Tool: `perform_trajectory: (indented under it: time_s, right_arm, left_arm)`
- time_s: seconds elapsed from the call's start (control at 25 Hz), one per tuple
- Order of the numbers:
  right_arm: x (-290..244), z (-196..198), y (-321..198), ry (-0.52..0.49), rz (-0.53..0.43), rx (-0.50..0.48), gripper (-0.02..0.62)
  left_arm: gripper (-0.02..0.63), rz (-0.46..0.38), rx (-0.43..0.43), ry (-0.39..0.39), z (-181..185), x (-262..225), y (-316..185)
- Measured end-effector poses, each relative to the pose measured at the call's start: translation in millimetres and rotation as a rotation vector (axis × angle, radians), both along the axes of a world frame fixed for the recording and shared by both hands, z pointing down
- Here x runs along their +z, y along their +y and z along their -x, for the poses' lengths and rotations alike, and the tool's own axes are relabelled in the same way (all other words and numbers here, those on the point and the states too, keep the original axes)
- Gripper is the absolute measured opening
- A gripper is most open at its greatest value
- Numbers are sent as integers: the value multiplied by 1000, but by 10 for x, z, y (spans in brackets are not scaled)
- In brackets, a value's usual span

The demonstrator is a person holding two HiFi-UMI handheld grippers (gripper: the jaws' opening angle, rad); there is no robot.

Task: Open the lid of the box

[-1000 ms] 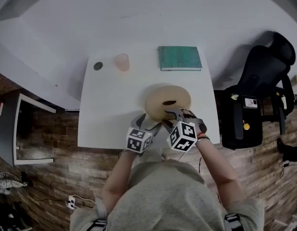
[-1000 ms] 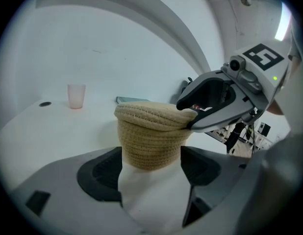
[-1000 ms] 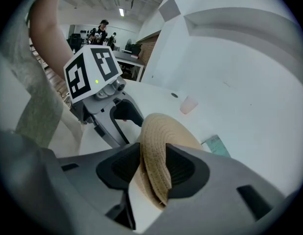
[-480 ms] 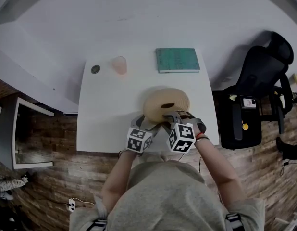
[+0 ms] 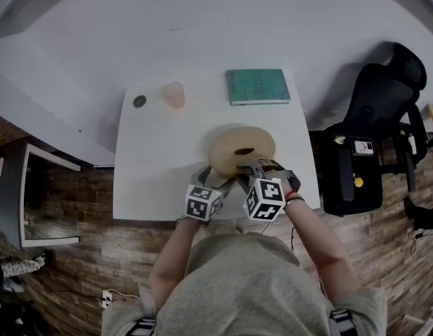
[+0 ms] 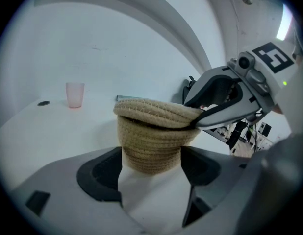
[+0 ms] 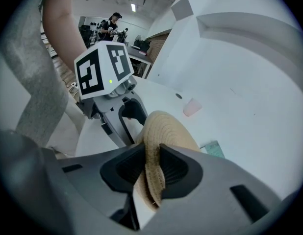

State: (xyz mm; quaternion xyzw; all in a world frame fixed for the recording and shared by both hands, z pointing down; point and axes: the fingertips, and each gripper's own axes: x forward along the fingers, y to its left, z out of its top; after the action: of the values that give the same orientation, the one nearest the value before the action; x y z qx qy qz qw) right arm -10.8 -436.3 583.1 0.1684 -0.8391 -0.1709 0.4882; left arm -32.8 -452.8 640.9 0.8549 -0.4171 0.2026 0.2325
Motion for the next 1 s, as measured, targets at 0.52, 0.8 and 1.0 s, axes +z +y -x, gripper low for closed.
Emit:
perform_trajectory:
  time_s: [0.52, 0.8, 1.0]
  right_arm:
    - [-278, -24, -123, -135, -29, 102, 81]
    - [-474, -85, -228, -253, -33, 202, 79]
    - [-676, -212, -347, -401, -23, 329, 78]
  left_arm:
    - [344, -20, -50, 15, 63, -95, 45]
    - [344, -29, -65, 38, 73, -168, 53]
    - [341, -39, -72, 45, 79, -211, 73]
